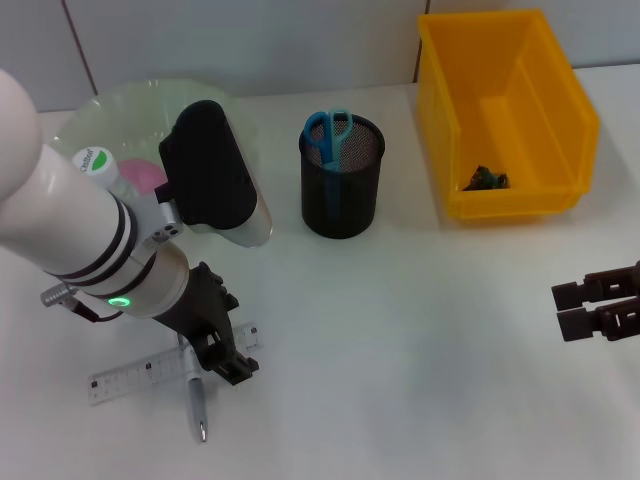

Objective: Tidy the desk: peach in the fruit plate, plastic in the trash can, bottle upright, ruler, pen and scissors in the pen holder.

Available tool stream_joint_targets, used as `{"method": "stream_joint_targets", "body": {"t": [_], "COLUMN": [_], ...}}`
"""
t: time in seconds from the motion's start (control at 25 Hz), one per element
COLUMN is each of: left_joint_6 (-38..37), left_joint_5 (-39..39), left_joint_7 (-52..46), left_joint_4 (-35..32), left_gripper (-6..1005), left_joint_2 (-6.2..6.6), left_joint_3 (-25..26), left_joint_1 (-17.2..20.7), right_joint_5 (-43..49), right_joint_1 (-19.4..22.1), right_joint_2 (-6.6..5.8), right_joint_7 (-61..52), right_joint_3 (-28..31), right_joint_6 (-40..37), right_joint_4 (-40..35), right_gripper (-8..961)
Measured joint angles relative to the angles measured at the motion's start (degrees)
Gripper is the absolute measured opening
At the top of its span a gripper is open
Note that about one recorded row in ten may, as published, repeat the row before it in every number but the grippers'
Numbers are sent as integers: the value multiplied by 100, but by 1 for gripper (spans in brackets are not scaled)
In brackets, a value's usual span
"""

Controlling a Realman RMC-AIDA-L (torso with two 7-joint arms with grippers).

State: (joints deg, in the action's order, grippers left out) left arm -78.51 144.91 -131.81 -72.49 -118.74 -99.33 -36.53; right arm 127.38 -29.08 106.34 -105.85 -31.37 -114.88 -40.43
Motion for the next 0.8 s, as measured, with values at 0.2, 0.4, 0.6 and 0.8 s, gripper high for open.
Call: {"method": "stream_joint_targets", "body": {"t": [0.2, 0.4, 0.6, 0.8], "left_joint_6": [-38, -56, -75, -100], "left_joint_5": [-18, -25, -34, -37], "left_joint_7": [102, 165, 242, 314], "left_joint_4": [257, 283, 343, 439], "left_gripper": [807, 805, 803, 801], "left_joint_2": [-8, -18, -18, -17], "left_joint_3": [9, 40, 55, 61], "left_joint_1": [-177, -230, -276, -317], "right_joint_5": [0, -2, -3, -3], "right_joint_1": [3, 6, 5, 2], "right_joint_2": [0, 0, 0, 2], "right_joint_7": [-6, -10, -13, -15], "right_joint_3": [1, 0, 0, 0], "right_joint_6": [-11, -21, -25, -24], "right_joint_4": [9, 9, 9, 12], "right_gripper": [811, 811, 811, 811]}}
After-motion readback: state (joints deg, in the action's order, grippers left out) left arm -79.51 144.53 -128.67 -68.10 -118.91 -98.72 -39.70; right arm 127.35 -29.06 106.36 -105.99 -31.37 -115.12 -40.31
